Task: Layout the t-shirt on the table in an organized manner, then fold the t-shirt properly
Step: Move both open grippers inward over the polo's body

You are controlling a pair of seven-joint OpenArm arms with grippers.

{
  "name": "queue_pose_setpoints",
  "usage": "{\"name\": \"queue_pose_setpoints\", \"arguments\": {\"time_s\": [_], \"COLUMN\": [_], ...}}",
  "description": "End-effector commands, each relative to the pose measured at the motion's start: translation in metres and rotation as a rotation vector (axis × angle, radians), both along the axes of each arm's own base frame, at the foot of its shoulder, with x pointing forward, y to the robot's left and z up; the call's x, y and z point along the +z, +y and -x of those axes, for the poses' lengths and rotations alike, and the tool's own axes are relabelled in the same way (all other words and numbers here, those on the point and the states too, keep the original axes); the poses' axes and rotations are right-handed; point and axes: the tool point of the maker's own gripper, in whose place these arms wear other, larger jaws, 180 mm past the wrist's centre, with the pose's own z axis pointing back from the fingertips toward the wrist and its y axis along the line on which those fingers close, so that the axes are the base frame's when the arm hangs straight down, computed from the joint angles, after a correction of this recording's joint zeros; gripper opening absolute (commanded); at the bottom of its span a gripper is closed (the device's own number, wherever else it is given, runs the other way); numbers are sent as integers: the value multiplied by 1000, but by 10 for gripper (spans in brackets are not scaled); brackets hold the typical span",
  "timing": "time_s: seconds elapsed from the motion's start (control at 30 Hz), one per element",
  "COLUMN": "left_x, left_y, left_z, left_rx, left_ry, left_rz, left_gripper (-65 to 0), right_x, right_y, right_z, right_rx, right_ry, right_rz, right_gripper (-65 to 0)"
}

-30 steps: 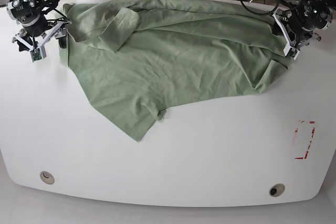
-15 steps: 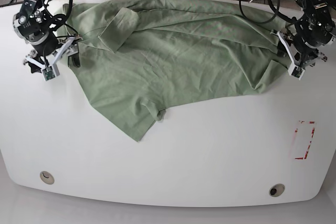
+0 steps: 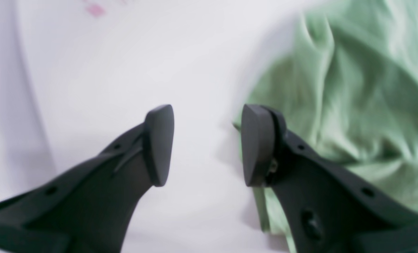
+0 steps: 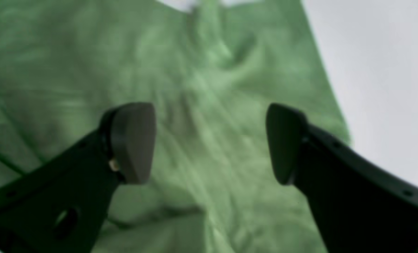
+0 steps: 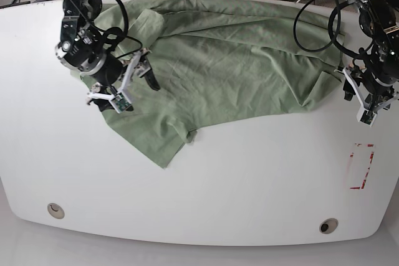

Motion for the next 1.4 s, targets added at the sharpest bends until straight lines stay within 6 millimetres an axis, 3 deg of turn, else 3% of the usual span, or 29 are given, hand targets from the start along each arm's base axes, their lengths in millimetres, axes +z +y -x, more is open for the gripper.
{"name": "queue_pose_setpoints", "arguments": {"time_s": [0.0,0.17,0.4,0.7,0.9,1.37], "left_x": [20,29,24,-10,-24,-76], "left_y": [10,12,5,-61,-89,-87], "left_z": [-10,-17,-18,-15,-11,7], "left_rx": [-6,-3,-22,-140,-179,-164], "left_ry": [-50,-74,-55,5,31,196], "left_rz": [-38,-46,-55,52,102,159], "left_gripper": [-363,-363,-361,-363,-363,-363], "right_x": [13,13,6,0,-7,-13], "right_y": [30,71,81,63,48,21], "right_z": [-9,-11,-13,-11,-3,0], "right_rx": [70,143,142,141,119,34], "right_ry": [-31,-7,23,32,52,71], "right_rz": [-21,-61,-90,-37,-11,-5], "right_gripper": [-189,-189,-189,-190,-190,-190]}}
